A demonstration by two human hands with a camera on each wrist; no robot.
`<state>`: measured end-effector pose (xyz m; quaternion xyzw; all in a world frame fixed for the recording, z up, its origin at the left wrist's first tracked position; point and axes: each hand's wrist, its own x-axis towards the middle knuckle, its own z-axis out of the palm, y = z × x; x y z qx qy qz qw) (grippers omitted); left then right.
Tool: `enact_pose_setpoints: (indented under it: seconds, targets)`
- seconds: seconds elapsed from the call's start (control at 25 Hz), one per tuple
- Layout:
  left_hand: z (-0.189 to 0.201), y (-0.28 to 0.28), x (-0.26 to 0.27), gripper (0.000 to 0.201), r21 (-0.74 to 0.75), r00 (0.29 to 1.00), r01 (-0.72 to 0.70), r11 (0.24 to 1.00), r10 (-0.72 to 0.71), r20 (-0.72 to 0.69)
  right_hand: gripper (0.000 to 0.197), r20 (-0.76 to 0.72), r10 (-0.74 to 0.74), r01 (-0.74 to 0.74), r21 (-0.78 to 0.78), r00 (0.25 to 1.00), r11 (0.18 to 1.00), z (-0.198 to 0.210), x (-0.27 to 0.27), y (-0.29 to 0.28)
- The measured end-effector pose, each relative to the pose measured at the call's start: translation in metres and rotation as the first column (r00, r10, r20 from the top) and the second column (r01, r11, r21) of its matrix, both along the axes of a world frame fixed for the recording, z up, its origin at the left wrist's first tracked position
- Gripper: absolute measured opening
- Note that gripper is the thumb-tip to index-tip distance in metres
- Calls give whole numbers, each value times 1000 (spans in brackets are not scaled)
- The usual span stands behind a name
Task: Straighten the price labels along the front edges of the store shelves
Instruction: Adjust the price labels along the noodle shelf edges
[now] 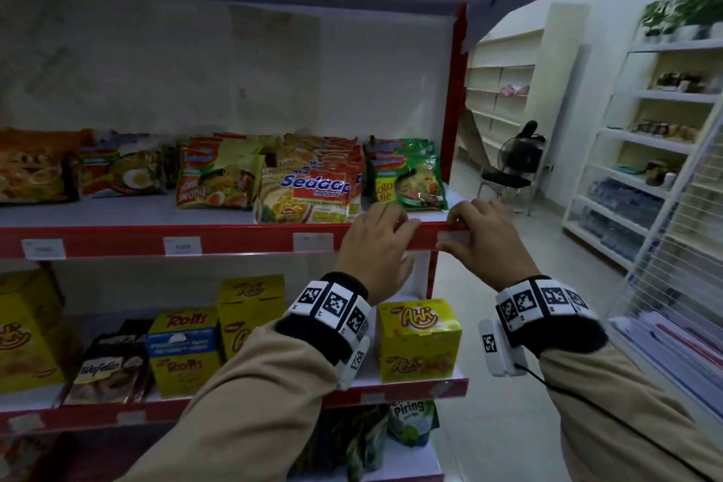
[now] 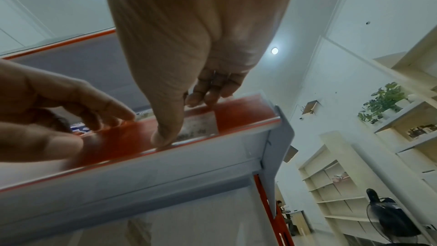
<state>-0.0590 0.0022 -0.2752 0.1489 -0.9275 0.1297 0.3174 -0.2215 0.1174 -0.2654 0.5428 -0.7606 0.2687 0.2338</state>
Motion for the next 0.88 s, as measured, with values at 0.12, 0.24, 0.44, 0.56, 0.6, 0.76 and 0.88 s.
enact_pose_setpoints:
  seconds: [0.12, 0.24, 0.44, 0.56, 0.6, 0.76, 0.88]
  targets:
    - [-9, 11, -12, 42, 17, 998, -5, 1000, 6, -63, 35, -26, 27, -27, -10, 999, 1000, -5, -4, -1]
    - [-11, 15, -17, 38, 55, 992, -37, 998, 43, -118, 31, -8, 81, -81, -72, 997, 994, -12, -5, -1]
    - [-13, 20, -21, 33, 89, 987, -52, 995, 65, -146, 24, -88, 83, -95, -137, 993, 986, -21, -5, 4]
    - [-15, 21, -22, 32, 103, 984, -63, 993, 80, -162, 22, -90, 72, -80, -88, 993, 993, -19, -3, 5]
    - [-15, 22, -23, 32, 106, 983, -68, 992, 84, -160, 22, -80, 69, -74, -63, 994, 995, -18, -2, 5]
    - [-15, 22, -24, 32, 126, 983, -68, 990, 88, -158, 16, -27, 60, -61, -14, 998, 998, -11, -1, 4]
    - [-15, 21, -24, 31, 139, 982, -68, 988, 91, -165, 14, 38, 96, -97, 13, 995, 995, -5, -6, 3]
